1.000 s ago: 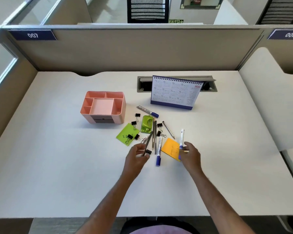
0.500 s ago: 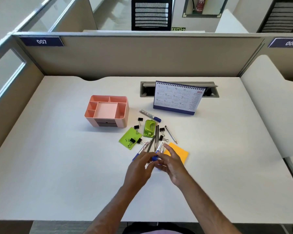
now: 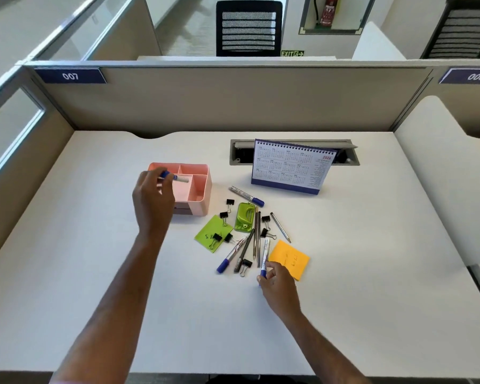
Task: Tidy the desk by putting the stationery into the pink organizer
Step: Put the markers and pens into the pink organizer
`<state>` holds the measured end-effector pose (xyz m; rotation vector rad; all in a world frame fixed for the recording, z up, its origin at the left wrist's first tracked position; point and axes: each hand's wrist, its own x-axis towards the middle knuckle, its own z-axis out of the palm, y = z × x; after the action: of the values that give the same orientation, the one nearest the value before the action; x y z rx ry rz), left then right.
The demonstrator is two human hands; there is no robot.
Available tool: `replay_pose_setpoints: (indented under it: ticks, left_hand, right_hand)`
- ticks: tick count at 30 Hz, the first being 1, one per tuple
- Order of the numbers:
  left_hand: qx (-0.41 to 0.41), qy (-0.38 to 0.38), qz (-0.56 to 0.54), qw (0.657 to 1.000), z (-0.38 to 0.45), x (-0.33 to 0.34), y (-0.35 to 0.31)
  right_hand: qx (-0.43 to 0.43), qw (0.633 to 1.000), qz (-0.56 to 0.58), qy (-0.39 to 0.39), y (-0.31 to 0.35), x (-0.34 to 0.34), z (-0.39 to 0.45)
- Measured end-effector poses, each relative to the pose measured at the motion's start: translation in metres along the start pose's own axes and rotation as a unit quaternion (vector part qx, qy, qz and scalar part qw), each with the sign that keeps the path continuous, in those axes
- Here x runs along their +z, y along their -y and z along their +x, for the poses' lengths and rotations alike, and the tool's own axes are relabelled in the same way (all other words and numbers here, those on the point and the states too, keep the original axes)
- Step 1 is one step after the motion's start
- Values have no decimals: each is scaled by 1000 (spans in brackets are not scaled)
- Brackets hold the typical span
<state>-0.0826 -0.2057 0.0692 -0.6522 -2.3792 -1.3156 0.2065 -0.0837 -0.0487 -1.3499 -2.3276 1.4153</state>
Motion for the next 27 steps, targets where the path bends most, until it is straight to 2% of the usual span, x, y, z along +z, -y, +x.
replay_pose_setpoints:
  ticks: [8, 13, 21, 24, 27]
  left_hand:
    - [-68, 26, 94, 993, 66, 42, 26]
    - [-95, 53, 178, 978, 79, 51, 46]
    - [-120, -75, 184, 973, 84, 23, 58]
    - [-110, -73, 214, 968, 78, 15, 64]
    - [-104, -26, 242, 964, 68, 14, 73]
  right_hand:
    - [-12, 999, -43, -7, -9, 3, -3]
    - [-2, 999, -51, -6, -19, 0, -5]
    - [-1, 998, -64, -14, -21, 1, -2]
    - [-3, 998, -69, -12, -19, 3, -2]
    - [-6, 997, -82, -9, -16, 7, -1]
